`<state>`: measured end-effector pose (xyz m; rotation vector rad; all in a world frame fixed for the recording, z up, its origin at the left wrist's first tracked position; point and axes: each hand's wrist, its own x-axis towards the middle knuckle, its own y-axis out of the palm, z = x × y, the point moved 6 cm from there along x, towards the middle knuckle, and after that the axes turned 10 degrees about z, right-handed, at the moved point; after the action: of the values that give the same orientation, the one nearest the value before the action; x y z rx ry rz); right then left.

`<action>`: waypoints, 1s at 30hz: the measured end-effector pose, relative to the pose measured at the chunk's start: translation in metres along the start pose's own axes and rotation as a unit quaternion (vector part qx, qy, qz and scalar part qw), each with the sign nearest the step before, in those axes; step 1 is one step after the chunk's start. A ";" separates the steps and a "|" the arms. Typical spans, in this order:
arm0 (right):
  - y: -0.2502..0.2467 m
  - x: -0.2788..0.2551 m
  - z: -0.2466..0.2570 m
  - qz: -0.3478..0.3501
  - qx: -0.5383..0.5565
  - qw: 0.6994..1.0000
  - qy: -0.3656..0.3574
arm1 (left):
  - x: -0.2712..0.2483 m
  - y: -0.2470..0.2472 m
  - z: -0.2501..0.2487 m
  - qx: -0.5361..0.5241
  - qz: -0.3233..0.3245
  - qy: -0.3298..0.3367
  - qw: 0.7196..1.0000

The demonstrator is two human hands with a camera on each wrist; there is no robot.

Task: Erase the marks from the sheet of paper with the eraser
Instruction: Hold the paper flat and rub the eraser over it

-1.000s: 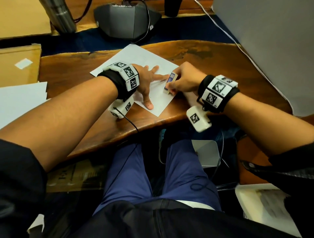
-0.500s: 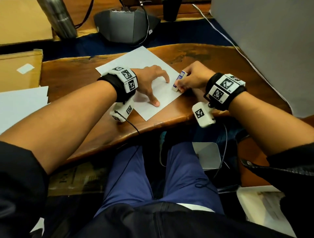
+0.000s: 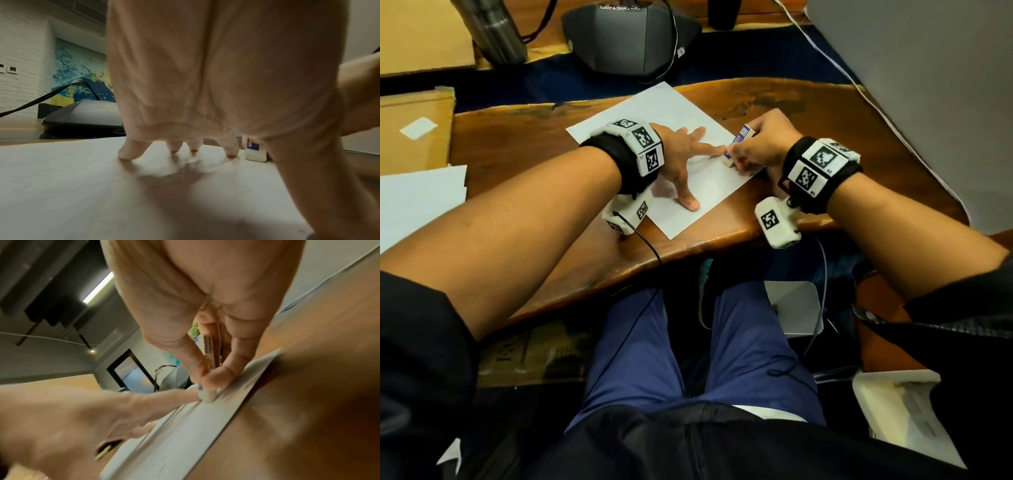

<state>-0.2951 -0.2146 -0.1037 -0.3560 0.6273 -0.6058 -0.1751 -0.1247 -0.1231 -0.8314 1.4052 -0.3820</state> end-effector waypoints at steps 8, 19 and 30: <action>0.006 -0.003 0.004 0.020 -0.021 1.000 0.009 | 0.002 -0.001 0.000 0.008 -0.007 -0.006 1.000; -0.006 -0.002 0.000 -0.008 -0.031 0.999 0.019 | 0.001 0.000 -0.001 0.016 0.003 -0.015 1.000; -0.002 -0.004 -0.001 0.010 -0.050 0.999 -0.004 | -0.002 0.000 -0.001 0.027 0.000 -0.017 0.999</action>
<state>-0.2988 -0.2136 -0.1018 -0.4450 0.6533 -0.5547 -0.1767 -0.1237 -0.1220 -0.7905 1.3563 -0.4033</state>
